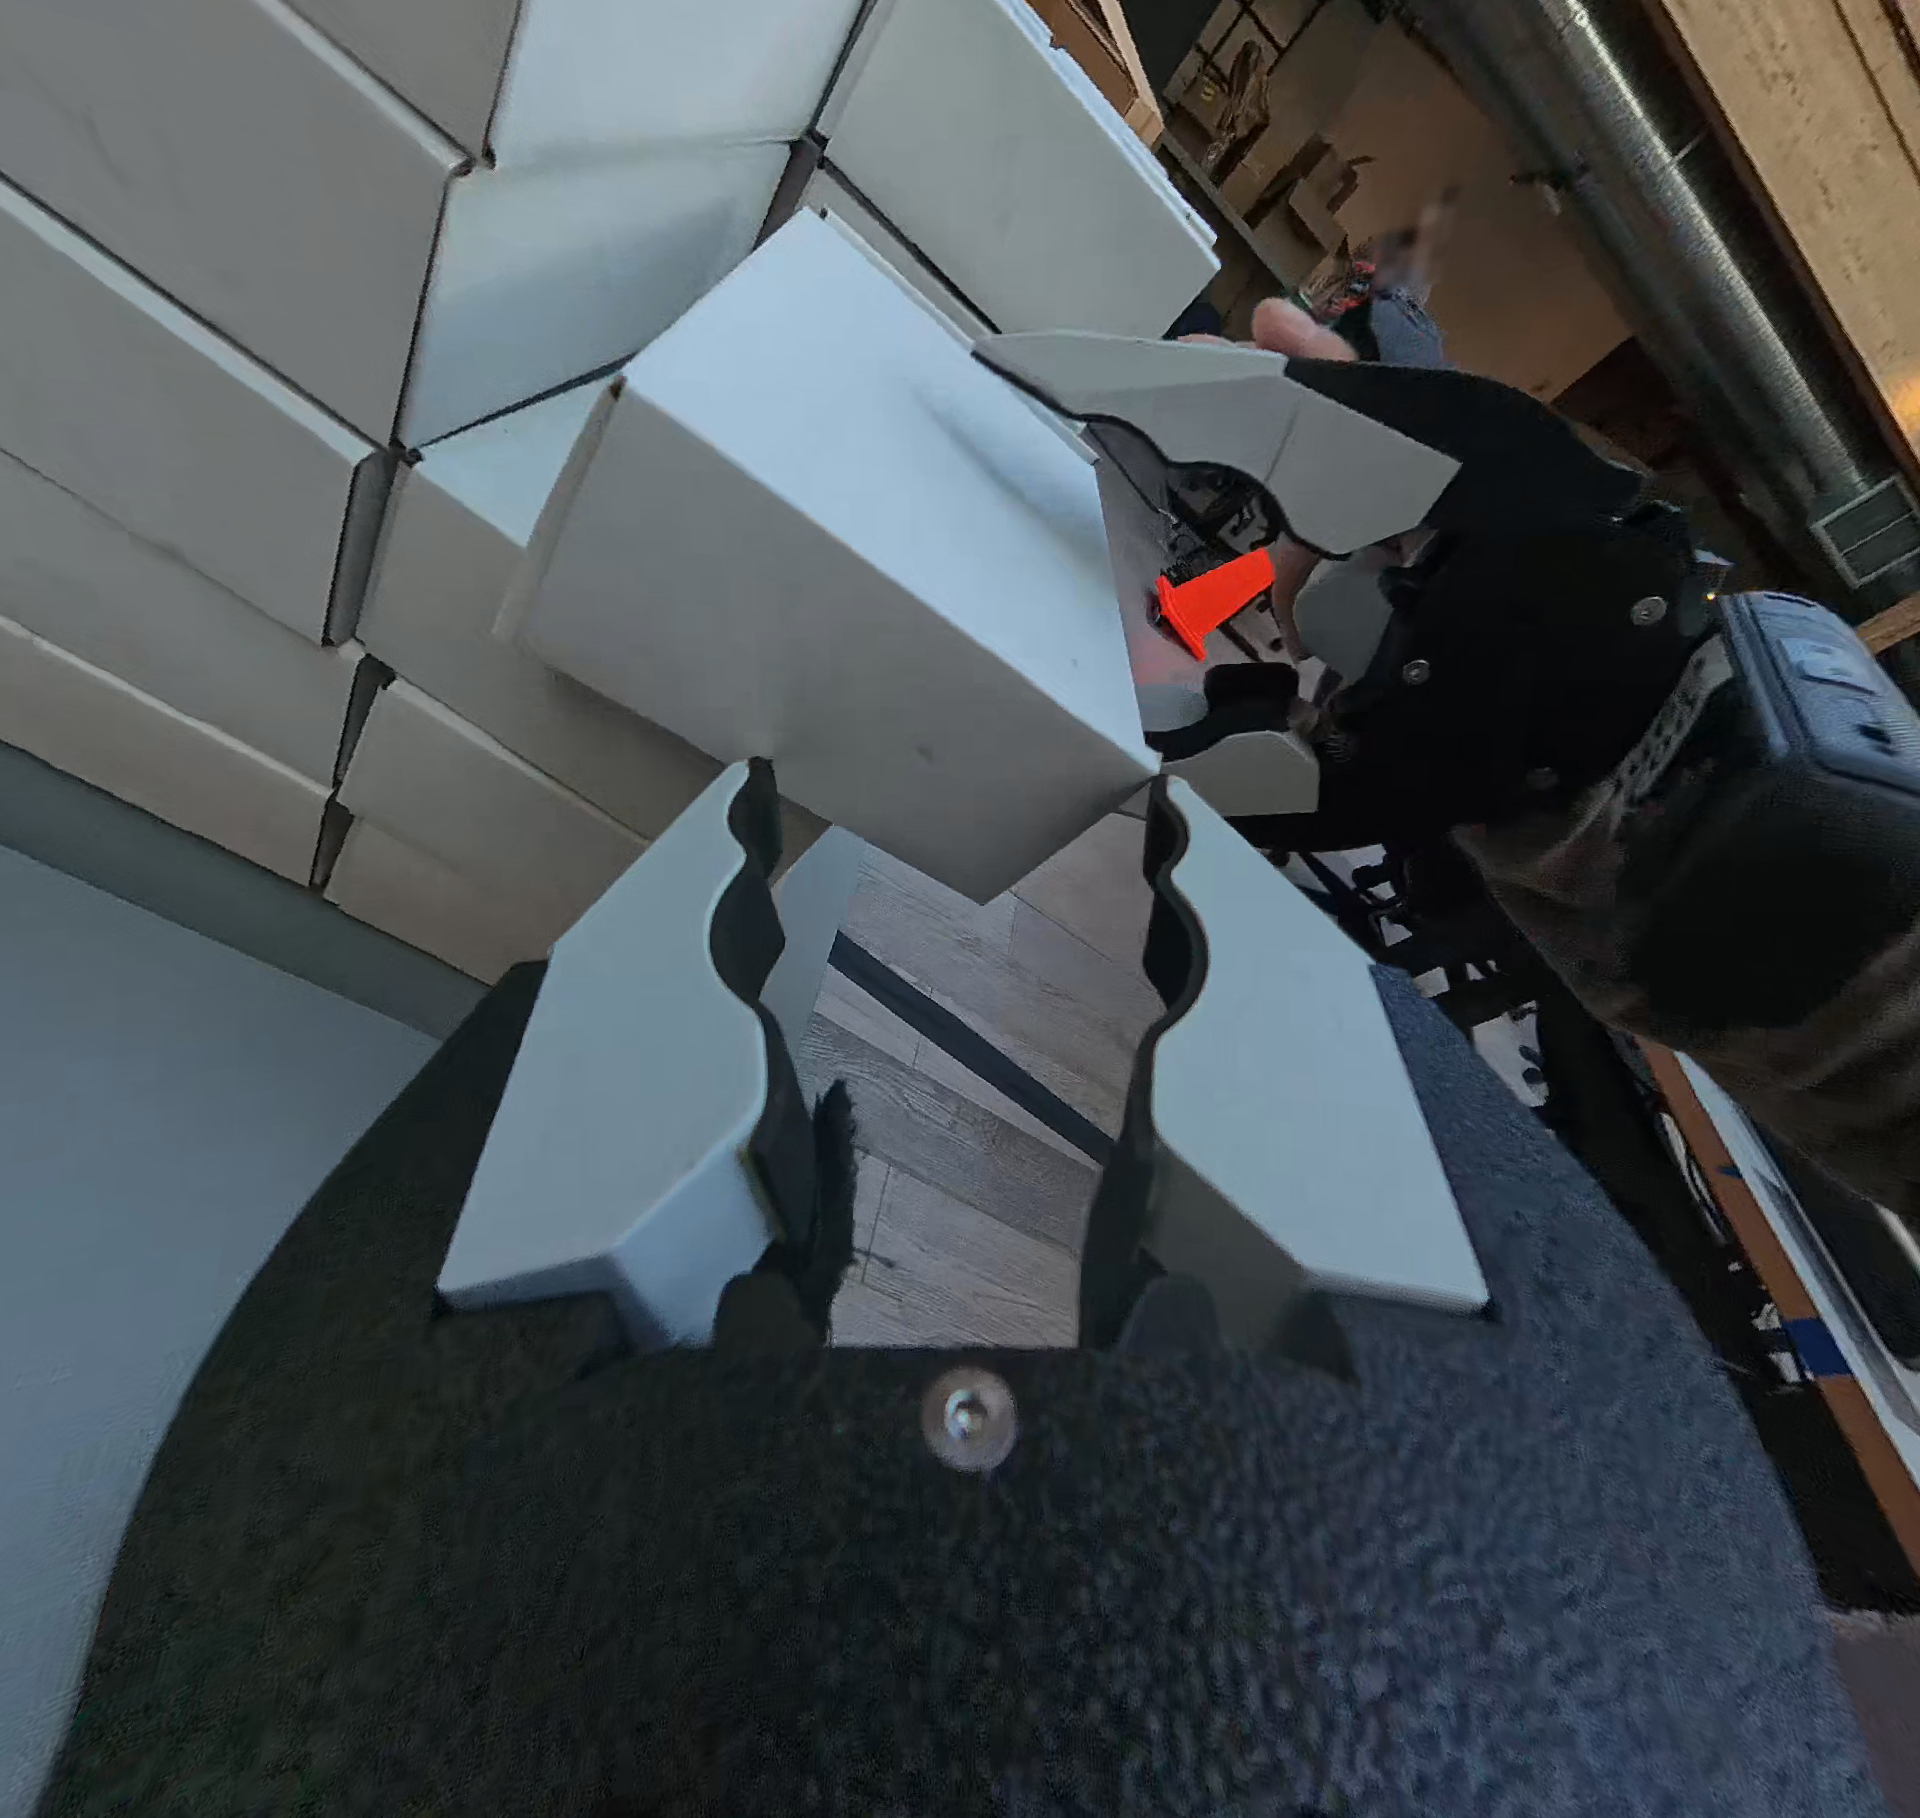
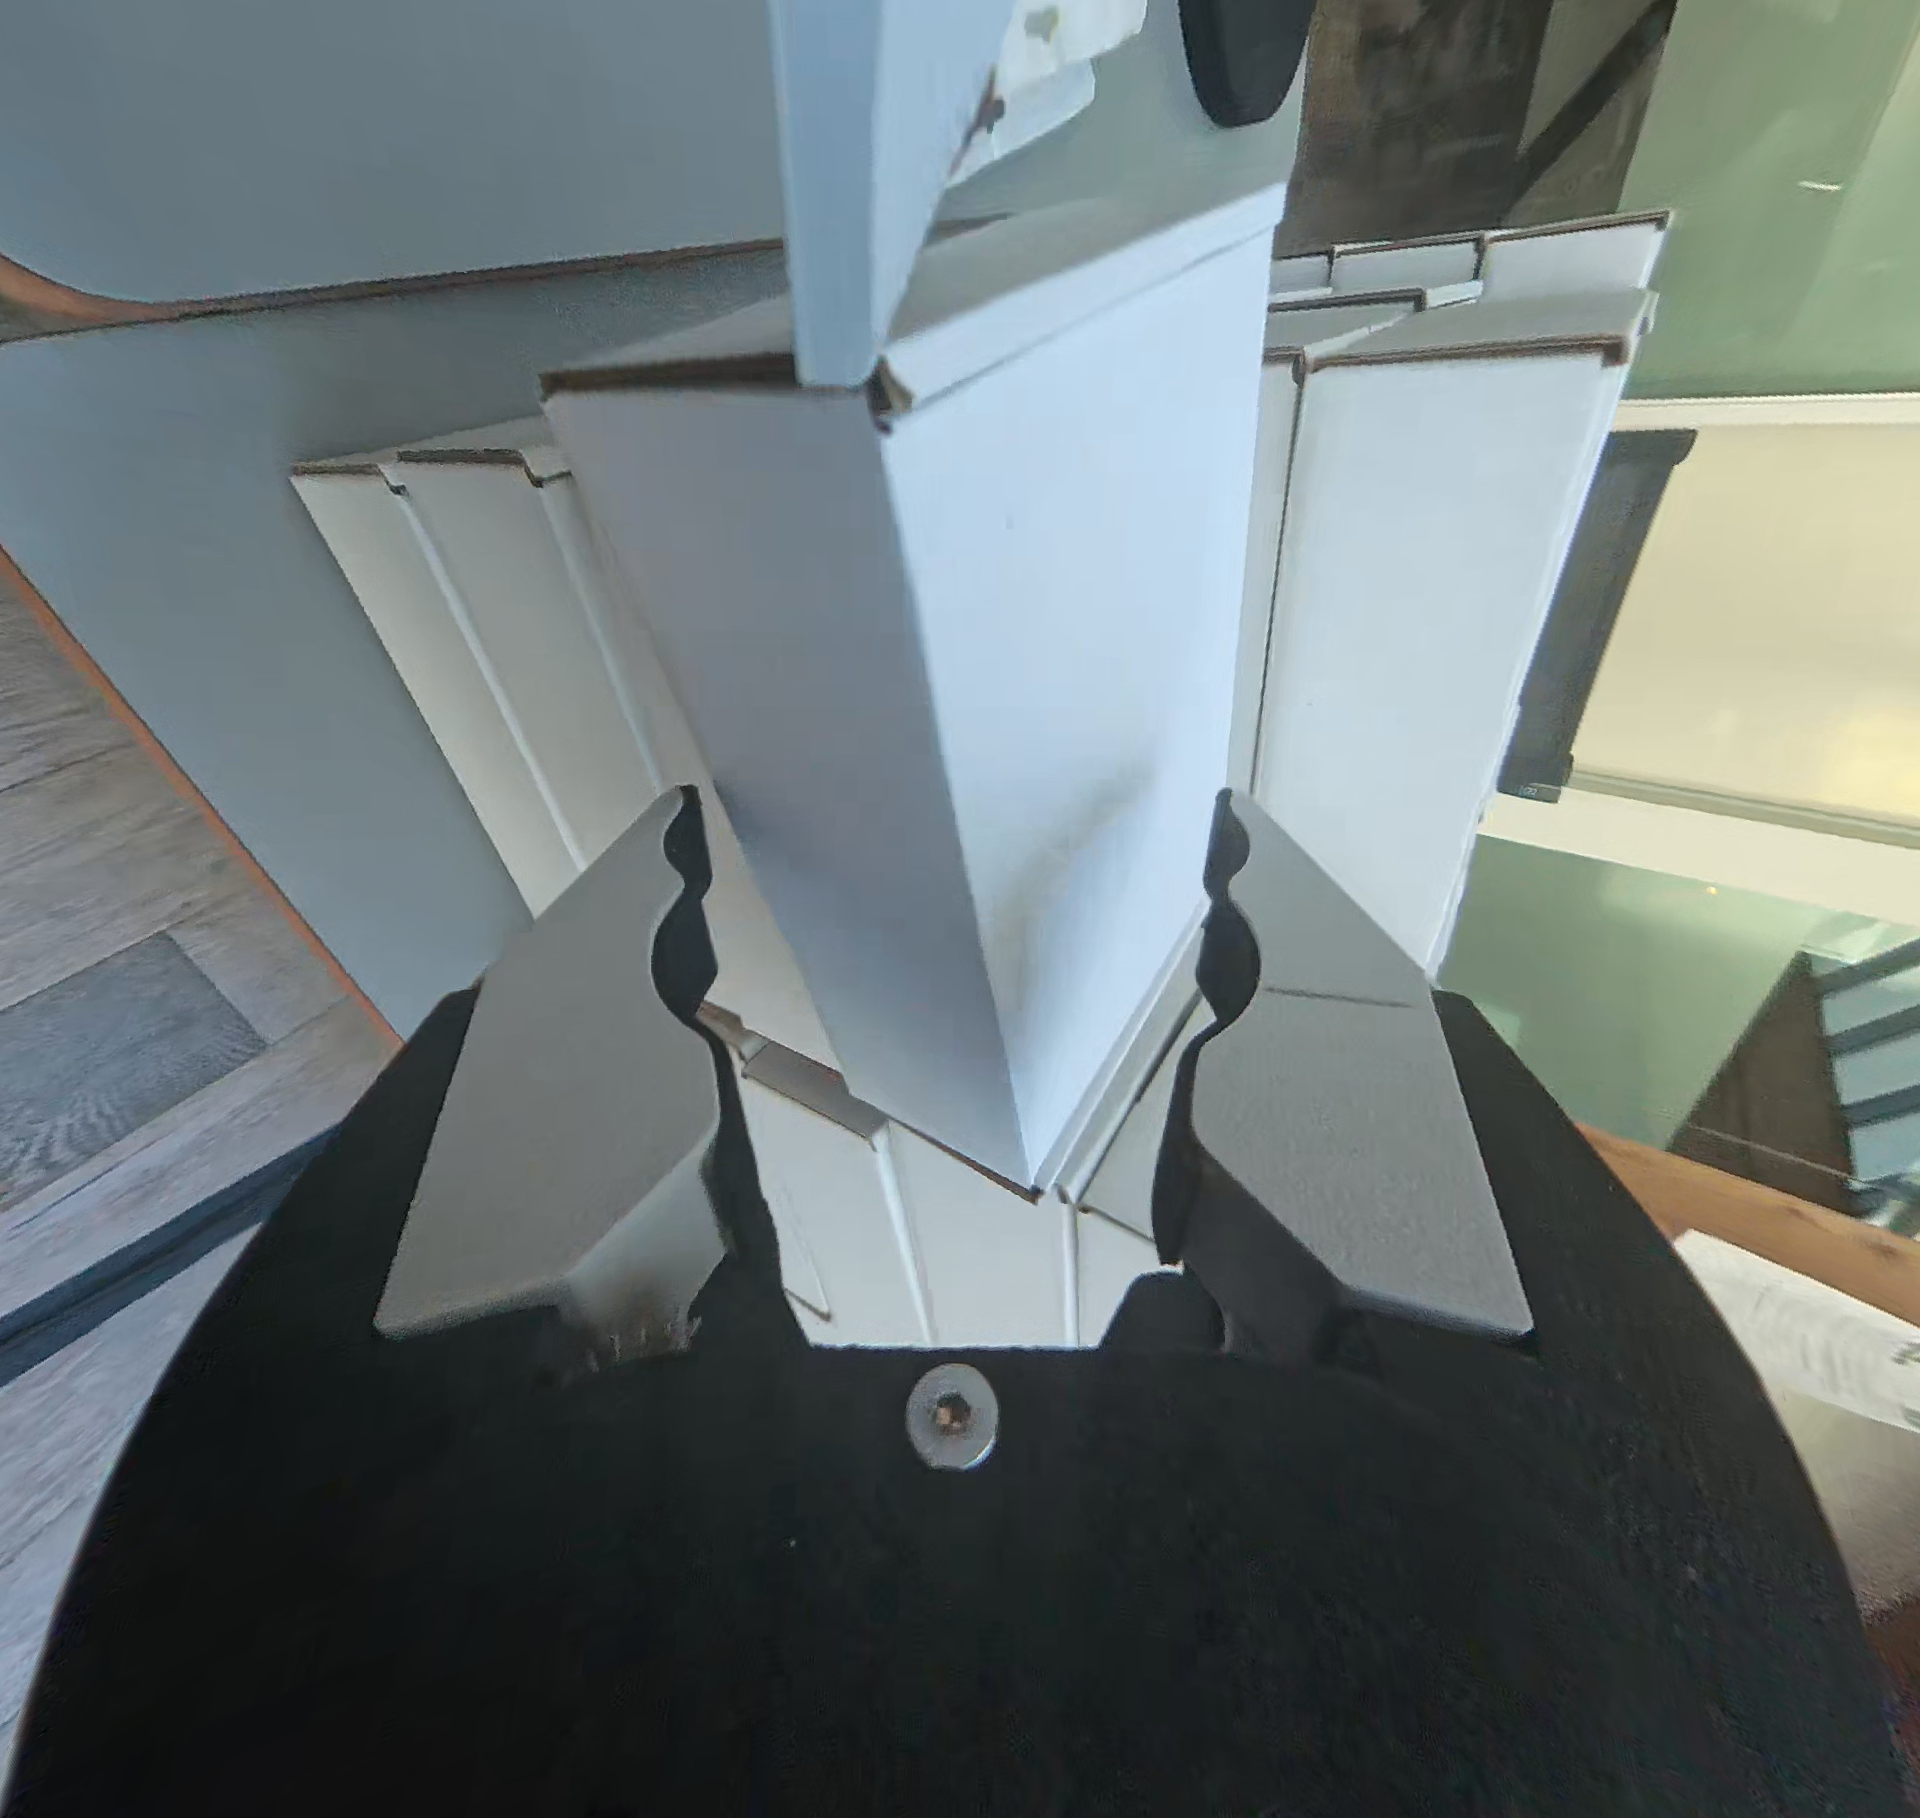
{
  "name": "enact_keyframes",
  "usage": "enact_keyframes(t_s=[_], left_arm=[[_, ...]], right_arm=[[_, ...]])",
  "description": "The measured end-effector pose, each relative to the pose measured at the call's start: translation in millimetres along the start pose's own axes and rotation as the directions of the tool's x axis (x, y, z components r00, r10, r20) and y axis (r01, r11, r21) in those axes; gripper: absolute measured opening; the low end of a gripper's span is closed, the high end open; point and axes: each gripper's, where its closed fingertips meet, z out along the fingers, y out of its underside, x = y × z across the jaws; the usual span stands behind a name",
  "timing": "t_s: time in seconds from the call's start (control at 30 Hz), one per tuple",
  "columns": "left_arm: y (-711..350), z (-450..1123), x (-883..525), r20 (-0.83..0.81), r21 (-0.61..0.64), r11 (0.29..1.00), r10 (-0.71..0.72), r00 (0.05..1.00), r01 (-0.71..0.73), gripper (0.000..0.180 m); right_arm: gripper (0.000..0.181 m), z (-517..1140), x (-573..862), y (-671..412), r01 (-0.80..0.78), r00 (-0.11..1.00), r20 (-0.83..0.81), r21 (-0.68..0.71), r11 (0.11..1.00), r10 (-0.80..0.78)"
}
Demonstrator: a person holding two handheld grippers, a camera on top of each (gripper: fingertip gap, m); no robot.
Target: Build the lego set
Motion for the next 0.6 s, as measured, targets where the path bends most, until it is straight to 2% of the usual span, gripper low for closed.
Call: enact_keyframes(t_s=[0.13,0.23,0.3,0.43,0.5,0.6], left_arm=[[-2.2,3.1,-5.0,-0.003,0.023,0.999,-0.046,0.999,0.046,0.071],[-4.7,-3.4,-5.4,-0.003,0.033,0.999,-0.043,0.999,0.043,0.075],[-6.5,-12.9,-6.1,0.002,0.046,0.999,-0.028,1.0,0.027,0.074],[5.1,-20.9,-2.0,0.009,-0.022,0.999,0.037,0.999,-0.037,0.063],[6.7,-15.4,1.4,0.01,-0.049,0.995,0.084,0.996,-0.083,0.057],[-1.4,-2.5,-2.5,0.023,-0.058,0.993,0.104,0.994,-0.103,0.055]], right_arm=[[0.103,-14.7,4.8,-3.6,-0.029,1.0,0.008,0.026,0.999,0.028],[0.1,-34.3,3.9,-3.5,-0.056,0.998,-0.016,0.041,0.998,0.056],[0.08,-49.8,0.7,-9.0,-0.069,0.996,-0.048,0.081,0.994,0.073],[0.015,-68.6,-20.4,-26.6,-0.14,0.99,-0.007,0.14,0.98,0.143],[0.004,-62.2,-29.3,-30.3,-0.185,0.983,0.037,0.119,0.976,0.182],[0.0,-46.7,-21.9,-26.3,-0.221,0.975,-0.007,0.081,0.972,0.223]])
